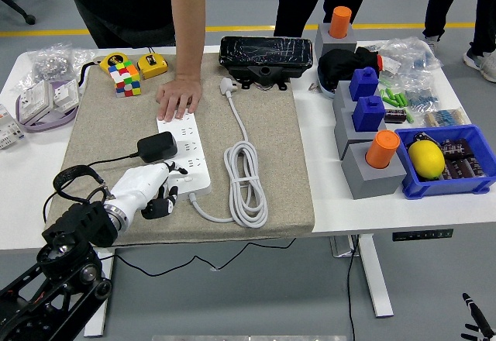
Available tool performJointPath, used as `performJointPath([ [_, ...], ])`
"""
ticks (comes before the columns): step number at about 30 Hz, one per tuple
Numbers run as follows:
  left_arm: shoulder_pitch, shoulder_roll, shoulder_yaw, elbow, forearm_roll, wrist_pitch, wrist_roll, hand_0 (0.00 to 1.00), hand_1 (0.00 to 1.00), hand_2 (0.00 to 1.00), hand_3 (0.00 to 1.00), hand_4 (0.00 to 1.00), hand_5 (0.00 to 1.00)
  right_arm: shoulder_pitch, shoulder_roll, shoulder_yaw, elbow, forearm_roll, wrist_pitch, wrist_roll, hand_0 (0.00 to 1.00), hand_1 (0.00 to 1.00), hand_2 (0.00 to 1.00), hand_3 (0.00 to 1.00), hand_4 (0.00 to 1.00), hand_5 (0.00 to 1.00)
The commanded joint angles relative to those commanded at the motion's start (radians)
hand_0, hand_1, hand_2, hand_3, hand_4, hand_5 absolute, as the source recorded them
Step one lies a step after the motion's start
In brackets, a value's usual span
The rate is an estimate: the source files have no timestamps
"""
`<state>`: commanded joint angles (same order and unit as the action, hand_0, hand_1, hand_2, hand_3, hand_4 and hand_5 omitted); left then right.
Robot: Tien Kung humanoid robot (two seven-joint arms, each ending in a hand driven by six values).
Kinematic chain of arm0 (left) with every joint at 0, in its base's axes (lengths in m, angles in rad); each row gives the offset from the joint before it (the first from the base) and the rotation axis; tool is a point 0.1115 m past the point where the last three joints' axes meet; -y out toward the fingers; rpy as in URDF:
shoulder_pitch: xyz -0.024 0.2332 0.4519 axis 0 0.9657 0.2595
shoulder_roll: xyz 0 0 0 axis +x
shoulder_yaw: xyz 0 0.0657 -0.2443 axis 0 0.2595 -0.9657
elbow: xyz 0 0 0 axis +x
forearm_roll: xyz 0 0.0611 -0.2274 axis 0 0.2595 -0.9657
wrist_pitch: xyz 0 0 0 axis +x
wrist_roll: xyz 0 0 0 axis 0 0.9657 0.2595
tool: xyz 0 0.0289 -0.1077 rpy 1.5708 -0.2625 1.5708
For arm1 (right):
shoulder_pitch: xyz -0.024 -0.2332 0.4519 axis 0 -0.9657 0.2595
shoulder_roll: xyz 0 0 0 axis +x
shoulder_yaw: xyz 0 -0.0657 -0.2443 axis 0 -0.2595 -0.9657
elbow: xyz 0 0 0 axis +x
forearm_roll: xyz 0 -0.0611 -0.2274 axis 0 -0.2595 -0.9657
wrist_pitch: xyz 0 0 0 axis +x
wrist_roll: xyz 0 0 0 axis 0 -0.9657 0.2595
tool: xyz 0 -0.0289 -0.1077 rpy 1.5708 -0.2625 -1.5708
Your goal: Pick up the plug,place it near the board,insert it into the board,press the button
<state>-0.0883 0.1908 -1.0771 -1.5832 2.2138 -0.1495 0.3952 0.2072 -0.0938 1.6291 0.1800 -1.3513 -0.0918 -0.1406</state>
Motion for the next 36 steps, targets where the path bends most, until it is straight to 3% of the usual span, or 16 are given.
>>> performJointPath([
  [36,-0.004,0.0,0.014,0.036,-0.01,0.011,-0.014,0.179,0.002,0.107,0.762,0.29,0.002,0.003,0.0,0.002,0.0,0.0,0.0,-0.001,0.998,0.866,0.781,0.839,0.998,0.998],
])
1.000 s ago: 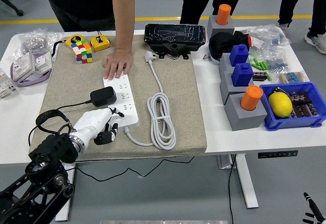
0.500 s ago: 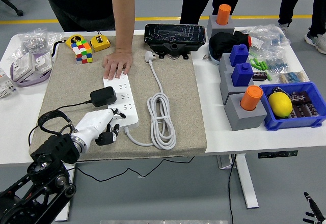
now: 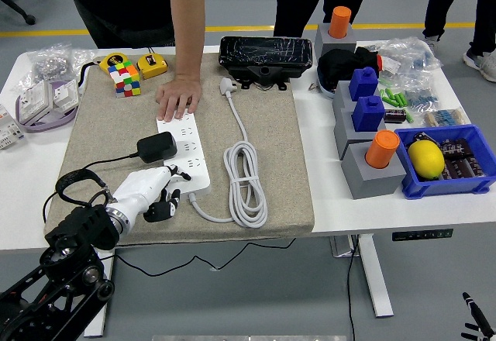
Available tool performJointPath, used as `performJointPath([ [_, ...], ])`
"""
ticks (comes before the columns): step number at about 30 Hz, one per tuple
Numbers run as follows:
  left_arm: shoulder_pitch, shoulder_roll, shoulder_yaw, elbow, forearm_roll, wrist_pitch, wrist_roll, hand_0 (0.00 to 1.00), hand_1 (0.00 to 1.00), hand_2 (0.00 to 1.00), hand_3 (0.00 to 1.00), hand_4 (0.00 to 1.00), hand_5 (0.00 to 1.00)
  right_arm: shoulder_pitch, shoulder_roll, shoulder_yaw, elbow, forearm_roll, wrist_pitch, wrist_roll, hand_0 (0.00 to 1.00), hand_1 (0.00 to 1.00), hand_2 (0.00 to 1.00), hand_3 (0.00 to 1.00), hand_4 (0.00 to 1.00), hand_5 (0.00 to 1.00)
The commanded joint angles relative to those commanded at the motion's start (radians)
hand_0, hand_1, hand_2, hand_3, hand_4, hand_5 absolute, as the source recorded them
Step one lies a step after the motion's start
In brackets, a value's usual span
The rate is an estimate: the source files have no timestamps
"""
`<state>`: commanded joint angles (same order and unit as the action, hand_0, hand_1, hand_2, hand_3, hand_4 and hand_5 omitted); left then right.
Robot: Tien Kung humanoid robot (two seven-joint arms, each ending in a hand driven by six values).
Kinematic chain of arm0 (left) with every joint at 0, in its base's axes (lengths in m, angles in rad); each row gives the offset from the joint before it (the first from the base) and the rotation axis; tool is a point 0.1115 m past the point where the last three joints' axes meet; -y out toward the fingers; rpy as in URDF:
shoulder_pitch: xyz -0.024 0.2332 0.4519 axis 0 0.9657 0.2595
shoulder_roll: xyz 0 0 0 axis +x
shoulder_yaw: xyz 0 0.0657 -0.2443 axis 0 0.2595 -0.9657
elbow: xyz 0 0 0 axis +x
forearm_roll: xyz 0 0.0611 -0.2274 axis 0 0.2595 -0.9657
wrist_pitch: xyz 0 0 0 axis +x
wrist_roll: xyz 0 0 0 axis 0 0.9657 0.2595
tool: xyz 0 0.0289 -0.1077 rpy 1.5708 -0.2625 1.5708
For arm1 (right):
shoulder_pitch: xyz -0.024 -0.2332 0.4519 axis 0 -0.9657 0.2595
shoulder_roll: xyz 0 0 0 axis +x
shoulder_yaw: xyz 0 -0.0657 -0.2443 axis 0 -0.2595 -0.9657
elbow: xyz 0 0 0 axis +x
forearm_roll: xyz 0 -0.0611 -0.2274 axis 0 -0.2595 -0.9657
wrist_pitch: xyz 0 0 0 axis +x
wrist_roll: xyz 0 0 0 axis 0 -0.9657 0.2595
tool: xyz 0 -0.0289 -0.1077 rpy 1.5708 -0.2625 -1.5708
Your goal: Pick up the plug,place it near the board,insert it into the board,press the button
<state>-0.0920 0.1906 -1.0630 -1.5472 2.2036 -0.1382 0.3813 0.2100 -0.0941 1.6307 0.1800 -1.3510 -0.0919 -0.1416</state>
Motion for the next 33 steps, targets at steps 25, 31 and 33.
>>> performJointPath([
  [25,0.001,-0.006,-0.062,-0.07,0.029,0.017,-0.021,0.182,0.002,0.113,0.753,0.305,0.002,-0.002,0.001,0.0,0.0,0.001,-0.001,0.0,0.998,0.864,0.781,0.839,0.998,0.998],
  [31,-0.019,-0.003,-0.126,-0.121,0.005,0.084,-0.075,0.186,0.01,0.114,0.734,0.303,0.002,-0.003,0.002,0.001,0.0,-0.001,-0.001,0.0,0.998,0.865,0.781,0.839,0.998,0.998],
  [33,-0.035,-0.003,-0.138,-0.119,-0.019,0.136,-0.111,0.186,0.01,0.114,0.734,0.303,0.002,-0.003,0.002,0.001,0.0,-0.001,-0.001,-0.001,0.998,0.865,0.781,0.839,0.998,0.998],
])
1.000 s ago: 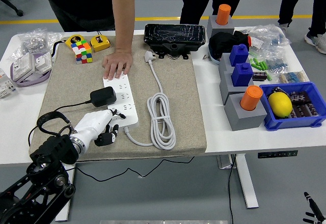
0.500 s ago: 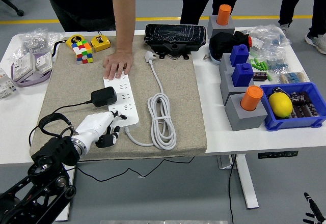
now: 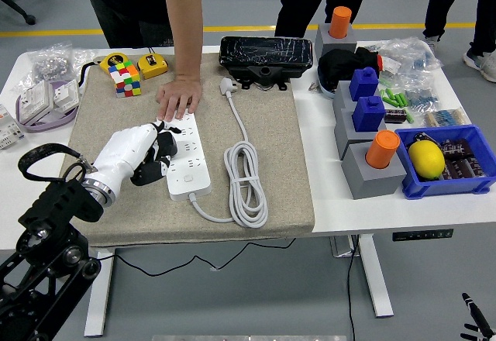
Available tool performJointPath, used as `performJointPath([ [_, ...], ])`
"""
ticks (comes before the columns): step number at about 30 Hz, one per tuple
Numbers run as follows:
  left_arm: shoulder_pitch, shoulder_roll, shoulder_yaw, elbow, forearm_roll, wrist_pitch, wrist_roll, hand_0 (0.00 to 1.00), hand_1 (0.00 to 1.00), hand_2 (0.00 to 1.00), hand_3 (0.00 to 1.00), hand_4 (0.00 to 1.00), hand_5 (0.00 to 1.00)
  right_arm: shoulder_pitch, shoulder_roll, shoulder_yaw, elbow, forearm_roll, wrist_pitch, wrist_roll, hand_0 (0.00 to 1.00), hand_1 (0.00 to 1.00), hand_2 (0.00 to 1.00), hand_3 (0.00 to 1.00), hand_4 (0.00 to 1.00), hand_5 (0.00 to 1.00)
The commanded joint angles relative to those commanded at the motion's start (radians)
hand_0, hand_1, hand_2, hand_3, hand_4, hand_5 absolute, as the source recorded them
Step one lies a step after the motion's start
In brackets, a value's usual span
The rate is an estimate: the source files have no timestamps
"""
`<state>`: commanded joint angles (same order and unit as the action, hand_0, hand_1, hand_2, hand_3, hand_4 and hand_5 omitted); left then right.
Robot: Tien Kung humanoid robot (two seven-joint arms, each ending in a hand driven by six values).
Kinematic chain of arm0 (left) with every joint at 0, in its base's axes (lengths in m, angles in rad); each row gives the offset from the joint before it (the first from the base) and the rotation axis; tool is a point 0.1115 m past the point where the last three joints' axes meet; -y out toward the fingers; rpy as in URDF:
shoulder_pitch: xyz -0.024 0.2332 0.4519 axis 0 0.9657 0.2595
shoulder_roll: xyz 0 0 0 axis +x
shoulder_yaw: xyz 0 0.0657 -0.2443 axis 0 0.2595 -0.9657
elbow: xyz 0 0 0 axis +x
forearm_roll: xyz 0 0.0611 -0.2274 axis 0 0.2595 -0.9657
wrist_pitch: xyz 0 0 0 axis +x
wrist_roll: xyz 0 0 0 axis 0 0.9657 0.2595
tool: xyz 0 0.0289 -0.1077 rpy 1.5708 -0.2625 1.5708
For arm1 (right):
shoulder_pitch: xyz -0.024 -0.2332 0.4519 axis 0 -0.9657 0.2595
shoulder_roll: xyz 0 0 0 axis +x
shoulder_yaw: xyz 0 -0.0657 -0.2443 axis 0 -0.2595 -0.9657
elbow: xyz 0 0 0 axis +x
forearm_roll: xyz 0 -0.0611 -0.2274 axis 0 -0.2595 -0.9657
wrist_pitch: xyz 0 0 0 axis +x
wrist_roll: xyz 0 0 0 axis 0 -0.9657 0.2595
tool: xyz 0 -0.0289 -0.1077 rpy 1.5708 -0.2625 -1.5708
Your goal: Pick up the plug,place it near the board,insert it into the board,press the button
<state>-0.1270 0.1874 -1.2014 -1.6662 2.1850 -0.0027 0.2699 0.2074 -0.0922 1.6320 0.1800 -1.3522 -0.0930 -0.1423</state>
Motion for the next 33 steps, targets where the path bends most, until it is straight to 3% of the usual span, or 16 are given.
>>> performJointPath([
  [1,-0.003,0.0,-0.002,0.001,-0.004,0.011,-0.006,0.186,0.01,0.114,0.734,0.303,0.002,0.0,0.0,0.0,0.0,0.0,0.0,0.0,0.998,0.865,0.781,0.839,0.998,0.998],
  [2,-0.021,-0.002,-0.009,0.014,-0.031,0.041,-0.031,0.261,0.176,0.281,0.702,0.59,0.002,0.0,0.0,0.0,0.0,0.0,-0.001,0.0,0.998,0.865,0.781,0.839,0.998,0.998],
  [7,-0.099,-0.018,-0.022,0.09,-0.102,0.037,-0.075,0.261,0.176,0.281,0.702,0.59,0.002,0.004,0.002,-0.003,0.0,0.004,-0.002,0.001,0.998,0.865,0.781,0.839,0.998,0.998],
  [8,-0.114,-0.021,-0.022,0.107,-0.112,0.029,-0.078,0.49,0.671,0.687,0.869,0.998,0.222,0.004,0.003,-0.003,0.0,0.004,-0.002,0.001,0.998,0.865,0.781,0.841,0.998,0.998],
  [13,-0.186,-0.037,-0.019,0.22,-0.154,-0.029,-0.085,0.49,0.671,0.687,0.869,0.998,0.222,0.004,0.002,-0.001,0.0,0.001,-0.003,-0.001,0.998,0.865,0.781,0.841,0.998,0.998],
  [14,-0.19,-0.038,-0.018,0.229,-0.155,-0.033,-0.085,0.922,0.994,0.983,0.993,0.998,0.468,0.004,0.002,-0.002,0.0,0.002,-0.003,-0.001,0.998,0.865,0.781,0.841,0.998,0.998],
  [19,-0.233,-0.047,-0.006,0.336,-0.188,-0.098,-0.091,0.922,0.994,0.983,0.993,0.998,0.468,0.002,0.003,0.001,0.0,-0.002,-0.002,-0.002,0.998,0.865,0.781,0.841,0.998,0.998],
  [21,-0.241,-0.048,-0.004,0.365,-0.193,-0.11,-0.092,0.968,0.998,0.998,0.998,0.998,0.507,0.001,0.004,0.0,0.0,-0.001,-0.003,-0.001,0.998,0.865,0.781,0.842,0.998,0.998],
  [31,-0.251,-0.054,-0.017,0.466,-0.158,-0.096,-0.103,0.96,0.998,0.987,0.998,0.998,0.512,0.002,0.002,0.003,0.0,-0.002,-0.004,-0.001,0.998,0.864,0.781,0.841,0.998,0.998],
  [32,-0.251,-0.053,-0.017,0.471,-0.153,-0.093,-0.104,0.858,0.923,0.896,0.95,0.998,0.46,0.002,0.002,0.003,0.0,-0.002,-0.004,-0.001,0.998,0.864,0.781,0.841,0.998,0.998],
  [33,-0.251,-0.053,-0.016,0.48,-0.138,-0.088,-0.105,0.858,0.923,0.896,0.95,0.998,0.46,0.002,0.002,0.003,0.0,-0.002,-0.004,-0.001,0.998,0.864,0.781,0.841,0.998,0.998],
])
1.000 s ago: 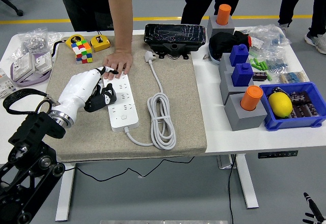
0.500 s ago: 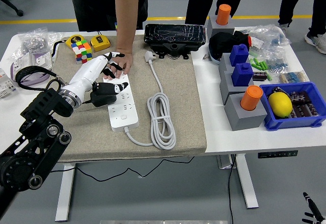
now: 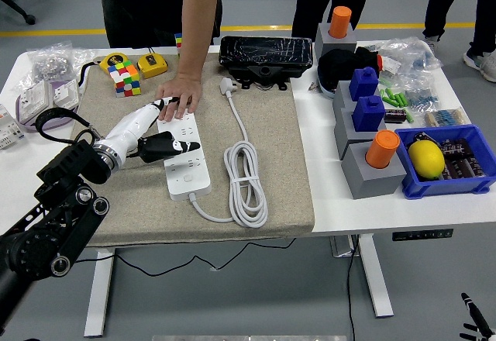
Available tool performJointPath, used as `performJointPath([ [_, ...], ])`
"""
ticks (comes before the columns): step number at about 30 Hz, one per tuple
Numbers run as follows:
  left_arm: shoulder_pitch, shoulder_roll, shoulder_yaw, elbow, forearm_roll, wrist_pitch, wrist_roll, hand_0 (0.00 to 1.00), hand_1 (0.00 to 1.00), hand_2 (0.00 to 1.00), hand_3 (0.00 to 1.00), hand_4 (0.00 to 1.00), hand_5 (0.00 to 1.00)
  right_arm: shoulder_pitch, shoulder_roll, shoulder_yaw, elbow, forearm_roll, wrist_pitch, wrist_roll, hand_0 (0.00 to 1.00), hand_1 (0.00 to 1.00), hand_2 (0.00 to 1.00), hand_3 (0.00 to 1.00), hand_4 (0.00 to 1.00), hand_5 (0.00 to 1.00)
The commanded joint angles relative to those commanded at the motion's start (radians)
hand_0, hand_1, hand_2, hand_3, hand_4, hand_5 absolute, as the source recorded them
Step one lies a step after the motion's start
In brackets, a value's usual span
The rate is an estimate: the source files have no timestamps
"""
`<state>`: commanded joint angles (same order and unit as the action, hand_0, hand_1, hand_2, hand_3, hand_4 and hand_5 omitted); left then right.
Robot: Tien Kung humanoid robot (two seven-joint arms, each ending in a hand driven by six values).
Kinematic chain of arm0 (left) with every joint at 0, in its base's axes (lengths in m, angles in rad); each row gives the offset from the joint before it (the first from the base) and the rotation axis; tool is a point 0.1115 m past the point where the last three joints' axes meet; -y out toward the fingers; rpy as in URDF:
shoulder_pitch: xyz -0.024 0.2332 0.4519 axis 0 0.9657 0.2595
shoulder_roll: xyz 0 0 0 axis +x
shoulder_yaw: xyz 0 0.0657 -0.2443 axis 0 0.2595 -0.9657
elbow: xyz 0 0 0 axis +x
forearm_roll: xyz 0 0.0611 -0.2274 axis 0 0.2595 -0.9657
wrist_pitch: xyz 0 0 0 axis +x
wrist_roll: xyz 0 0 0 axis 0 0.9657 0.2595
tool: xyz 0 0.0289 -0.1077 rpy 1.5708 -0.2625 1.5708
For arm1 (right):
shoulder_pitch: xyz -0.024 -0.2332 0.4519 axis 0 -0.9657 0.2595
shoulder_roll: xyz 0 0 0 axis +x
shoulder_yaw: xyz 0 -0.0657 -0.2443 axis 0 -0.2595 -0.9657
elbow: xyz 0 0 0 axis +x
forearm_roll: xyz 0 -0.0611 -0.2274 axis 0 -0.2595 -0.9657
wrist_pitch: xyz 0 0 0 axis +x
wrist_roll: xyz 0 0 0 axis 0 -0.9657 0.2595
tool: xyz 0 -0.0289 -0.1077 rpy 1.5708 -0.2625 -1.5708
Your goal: Pick up the plug,place it near the board,insert it into the board,press the button
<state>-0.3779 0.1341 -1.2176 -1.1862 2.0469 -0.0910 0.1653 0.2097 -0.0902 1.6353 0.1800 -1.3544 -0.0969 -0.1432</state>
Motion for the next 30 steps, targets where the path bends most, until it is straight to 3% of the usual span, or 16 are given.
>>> performJointPath([
  [4,0.002,0.0,0.002,0.021,0.034,0.007,-0.004,0.858,0.923,0.896,0.95,0.998,0.46,-0.001,0.0,-0.001,0.0,0.001,0.0,0.001,0.998,0.864,0.781,0.841,0.998,0.998],
  [5,0.003,0.0,0.005,0.026,0.044,0.013,-0.007,0.758,0.83,0.814,0.873,0.998,0.31,-0.001,0.0,0.0,0.0,0.001,0.0,0.0,0.998,0.864,0.78,0.843,0.998,0.998],
  [10,0.009,0.0,0.01,0.04,0.081,0.04,-0.022,0.758,0.83,0.814,0.873,0.998,0.31,-0.004,0.0,0.002,0.0,-0.001,0.0,0.0,0.998,0.864,0.78,0.843,0.998,0.998],
  [11,0.009,0.001,0.01,0.041,0.084,0.043,-0.023,0.625,0.727,0.735,0.806,0.998,0.198,-0.004,0.0,0.002,0.0,-0.001,-0.001,0.0,0.998,0.864,0.781,0.843,0.998,0.998],
  [22,0.013,-0.001,0.024,0.071,0.128,0.142,-0.055,0.566,0.674,0.684,0.747,0.998,0.135,-0.004,-0.002,0.003,0.0,-0.001,-0.001,-0.001,0.998,0.864,0.781,0.843,0.998,0.998],
  [23,0.013,-0.002,0.024,0.074,0.127,0.148,-0.057,0.519,0.66,0.664,0.726,0.998,0.105,-0.004,-0.002,0.003,0.0,0.0,-0.001,-0.001,0.998,0.864,0.781,0.844,0.998,0.998],
  [30,0.011,-0.004,0.028,0.099,0.132,0.161,-0.061,0.477,0.639,0.628,0.689,0.998,0.079,-0.003,-0.003,0.005,0.0,-0.002,-0.002,-0.001,0.998,0.865,0.781,0.845,0.998,0.998],
])
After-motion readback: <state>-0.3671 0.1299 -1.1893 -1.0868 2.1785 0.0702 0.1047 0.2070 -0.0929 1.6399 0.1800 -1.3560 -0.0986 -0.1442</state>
